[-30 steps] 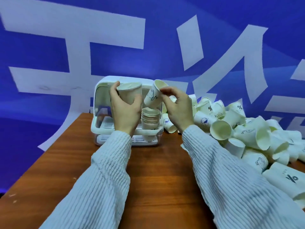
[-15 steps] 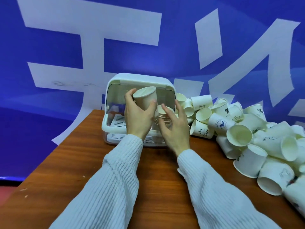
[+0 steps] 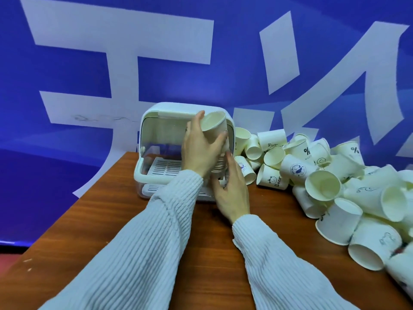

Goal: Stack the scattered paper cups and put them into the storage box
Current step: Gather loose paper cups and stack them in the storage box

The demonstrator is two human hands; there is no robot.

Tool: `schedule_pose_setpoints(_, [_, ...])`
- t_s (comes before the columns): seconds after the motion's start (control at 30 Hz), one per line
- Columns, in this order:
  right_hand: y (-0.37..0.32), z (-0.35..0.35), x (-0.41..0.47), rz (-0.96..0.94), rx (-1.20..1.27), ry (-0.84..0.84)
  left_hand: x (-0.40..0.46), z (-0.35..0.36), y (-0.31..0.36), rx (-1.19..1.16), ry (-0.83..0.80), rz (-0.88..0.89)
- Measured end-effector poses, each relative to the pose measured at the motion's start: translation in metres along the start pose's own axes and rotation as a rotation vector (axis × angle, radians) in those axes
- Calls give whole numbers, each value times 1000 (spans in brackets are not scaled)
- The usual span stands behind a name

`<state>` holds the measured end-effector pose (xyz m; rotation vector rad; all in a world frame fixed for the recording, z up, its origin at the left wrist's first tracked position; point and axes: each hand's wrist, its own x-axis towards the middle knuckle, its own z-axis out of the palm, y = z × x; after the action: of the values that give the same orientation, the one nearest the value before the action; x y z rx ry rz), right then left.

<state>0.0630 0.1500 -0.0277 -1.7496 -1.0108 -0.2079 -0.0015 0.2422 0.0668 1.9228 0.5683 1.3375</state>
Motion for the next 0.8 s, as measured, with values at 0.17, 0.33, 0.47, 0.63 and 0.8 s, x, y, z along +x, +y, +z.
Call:
schedule_pose_setpoints(0.17, [1, -1, 2, 63, 67, 89, 3, 9, -5, 288, -59, -21])
schedule_pose_setpoints(0.33, [1, -4, 2, 124, 117, 124, 1, 6, -6, 354, -70, 24])
schedule_pose_setpoints(0.47, [3, -3, 3, 130, 90, 108, 1, 7, -13, 554, -201, 30])
schedule_pose_setpoints(0.63, [3, -1, 4, 131, 92, 115, -16, 9, -27, 653, -273, -47])
schedule_pose_setpoints(0.8, [-7, -11, -2, 149, 103, 125, -18, 16, -17, 606, -352, -145])
